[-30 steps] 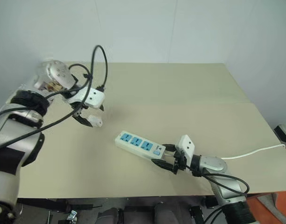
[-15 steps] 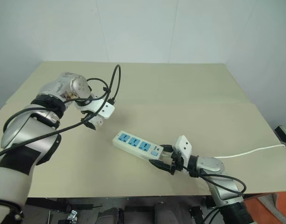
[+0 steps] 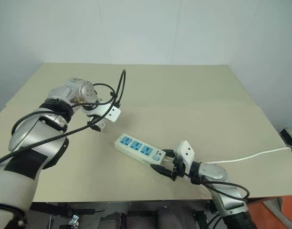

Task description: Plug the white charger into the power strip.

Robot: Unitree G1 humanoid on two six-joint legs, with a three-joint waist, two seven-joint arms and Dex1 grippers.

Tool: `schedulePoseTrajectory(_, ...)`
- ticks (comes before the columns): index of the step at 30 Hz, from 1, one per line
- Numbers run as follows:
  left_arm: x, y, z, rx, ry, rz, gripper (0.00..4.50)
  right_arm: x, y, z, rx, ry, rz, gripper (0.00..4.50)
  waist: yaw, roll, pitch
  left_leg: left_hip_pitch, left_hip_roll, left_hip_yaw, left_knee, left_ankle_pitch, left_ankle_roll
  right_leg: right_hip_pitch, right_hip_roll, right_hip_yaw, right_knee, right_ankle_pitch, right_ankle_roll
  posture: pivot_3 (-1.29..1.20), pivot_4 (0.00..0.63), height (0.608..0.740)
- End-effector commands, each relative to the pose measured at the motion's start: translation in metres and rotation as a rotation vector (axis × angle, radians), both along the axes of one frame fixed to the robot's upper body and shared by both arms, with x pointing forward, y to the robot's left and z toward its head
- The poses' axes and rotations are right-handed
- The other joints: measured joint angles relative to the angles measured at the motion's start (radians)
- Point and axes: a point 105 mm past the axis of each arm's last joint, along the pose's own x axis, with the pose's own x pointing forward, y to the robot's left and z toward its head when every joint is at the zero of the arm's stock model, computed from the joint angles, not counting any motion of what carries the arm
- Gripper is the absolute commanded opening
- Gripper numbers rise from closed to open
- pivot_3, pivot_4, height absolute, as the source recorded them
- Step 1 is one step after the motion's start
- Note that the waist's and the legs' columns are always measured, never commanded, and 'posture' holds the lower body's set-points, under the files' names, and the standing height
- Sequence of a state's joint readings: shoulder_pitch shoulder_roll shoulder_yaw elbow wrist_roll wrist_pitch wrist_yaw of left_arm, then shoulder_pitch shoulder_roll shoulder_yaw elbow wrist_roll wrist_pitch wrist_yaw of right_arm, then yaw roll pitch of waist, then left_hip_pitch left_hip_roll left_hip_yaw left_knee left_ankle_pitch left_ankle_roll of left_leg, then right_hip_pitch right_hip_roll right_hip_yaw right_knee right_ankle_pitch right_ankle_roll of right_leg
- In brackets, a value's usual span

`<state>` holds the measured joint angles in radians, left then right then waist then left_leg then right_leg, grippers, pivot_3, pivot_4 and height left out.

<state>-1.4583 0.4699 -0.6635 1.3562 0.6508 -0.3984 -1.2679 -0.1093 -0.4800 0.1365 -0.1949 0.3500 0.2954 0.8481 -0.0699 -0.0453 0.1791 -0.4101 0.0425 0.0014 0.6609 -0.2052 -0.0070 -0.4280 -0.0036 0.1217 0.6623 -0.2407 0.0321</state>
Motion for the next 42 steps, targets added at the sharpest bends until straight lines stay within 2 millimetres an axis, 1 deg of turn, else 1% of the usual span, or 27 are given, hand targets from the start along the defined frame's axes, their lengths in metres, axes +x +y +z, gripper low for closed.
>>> schedulePoseTrajectory(1, 0.003, 0.006, 0.003, 0.028, -0.032, 0.023, 4.5, -0.002, 0.006, 0.009, 0.015, -0.033, 0.008, 3.43, 0.0, 0.0, 0.0, 0.0, 0.0, 0.0, 0.0, 0.0, 0.0, 0.0, 0.0, 0.0, 0.0, 0.0, 0.0, 0.0, 0.15, 0.74)
schedulePoseTrajectory(4, 0.005, 0.013, 0.0, 0.07, -0.049, 0.044, 4.5, -0.003, 0.007, 0.008, 0.017, -0.027, 0.008, 3.43, 0.0, 0.0, 0.0, 0.001, -0.001, 0.0, 0.0, 0.0, 0.0, 0.0, 0.0, 0.001, 0.001, 0.0, 0.0, 0.0, 0.15, 0.74)
schedulePoseTrajectory(11, 0.007, 0.013, -0.001, 0.069, -0.057, 0.065, 4.5, -0.006, 0.007, 0.005, 0.015, -0.017, -0.007, 3.43, 0.001, 0.0, 0.0, 0.0, -0.001, -0.001, 0.0, 0.0, 0.0, 0.0, 0.0, 0.0, 0.001, 0.0, 0.0, 0.0, 0.15, 0.74)
schedulePoseTrajectory(15, 0.007, 0.009, -0.002, 0.037, -0.053, 0.071, 4.5, -0.006, 0.007, 0.004, 0.013, -0.013, -0.019, 3.43, 0.001, 0.0, 0.0, 0.0, -0.001, -0.001, 0.0, 0.0, 0.0, 0.0, 0.0, 0.0, 0.001, 0.0, 0.0, 0.0, 0.15, 0.74)
schedulePoseTrajectory(21, 0.005, 0.011, -0.007, 0.049, -0.035, 0.075, 4.5, -0.006, 0.007, 0.004, 0.005, -0.015, -0.027, 3.43, 0.001, 0.0, 0.0, 0.001, -0.001, -0.001, 0.0, 0.0, 0.0, 0.0, 0.0, 0.001, 0.001, 0.0, 0.0, 0.0, 0.15, 0.74)
schedulePoseTrajectory(24, 0.005, 0.011, -0.01, 0.039, -0.031, 0.076, 3.95, -0.005, 0.007, 0.003, 0.005, -0.014, -0.028, 3.43, 0.001, 0.0, 0.0, 0.0, -0.001, -0.001, 0.0, 0.0, 0.0, 0.0, 0.0, 0.001, 0.001, 0.0, 0.0, 0.0, 0.15, 0.74)
schedulePoseTrajectory(26, 0.004, 0.013, -0.013, 0.051, -0.03, 0.075, 3.38, -0.005, 0.007, 0.003, 0.002, -0.013, -0.027, 3.43, 0.001, 0.0, 0.0, 0.001, -0.001, -0.001, 0.0, 0.0, 0.0, 0.0, 0.0, 0.001, 0.001, 0.0, 0.0, 0.0, 0.15, 0.74)
schedulePoseTrajectory(30, 0.002, 0.011, -0.016, 0.028, -0.005, 0.075, 2.02, -0.005, 0.008, 0.002, 0.0, -0.011, -0.027, 3.43, 0.001, 0.0, 0.0, 0.001, -0.001, -0.001, 0.0, 0.0, 0.0, 0.0, 0.0, 0.001, 0.001, 0.0, 0.0, 0.0, 0.15, 0.74)
schedulePoseTrajectory(33, 0.002, 0.012, -0.016, 0.037, -0.012, 0.073, 1.08, -0.005, 0.009, 0.002, 0.002, -0.01, -0.027, 3.43, 0.001, 0.0, 0.0, 0.001, -0.001, -0.001, 0.0, 0.0, 0.0, 0.0, 0.0, 0.0, 0.001, 0.0, 0.0, 0.0, 0.15, 0.74)
schedulePoseTrajectory(36, 0.003, 0.009, -0.014, 0.03, -0.016, 0.067, 1.03, -0.005, 0.009, 0.001, 0.0, -0.009, -0.025, 3.43, 0.001, 0.0, 0.0, 0.001, -0.001, -0.001, 0.0, 0.0, 0.0, 0.0, 0.0, 0.001, 0.001, 0.0, 0.0, 0.0, 0.15, 0.74)
schedulePoseTrajectory(39, 0.007, 0.002, -0.006, 0.006, -0.061, 0.036, 1.03, -0.005, 0.009, 0.001, -0.005, -0.012, -0.022, 3.43, 0.001, 0.0, 0.0, 0.001, -0.002, -0.001, 0.0, 0.0, 0.0, 0.0, 0.0, 0.001, 0.001, 0.0, 0.0, 0.0, 0.15, 0.74)
schedulePoseTrajectory(42, 0.007, -0.014, 0.02, -0.13, -0.08, -0.008, 1.03, -0.004, 0.009, 0.002, -0.004, -0.014, -0.018, 3.43, 0.001, 0.0, 0.0, 0.001, -0.002, -0.002, 0.0, 0.0, 0.0, 0.0, 0.0, 0.001, 0.001, 0.0, 0.0, 0.0, 0.15, 0.74)
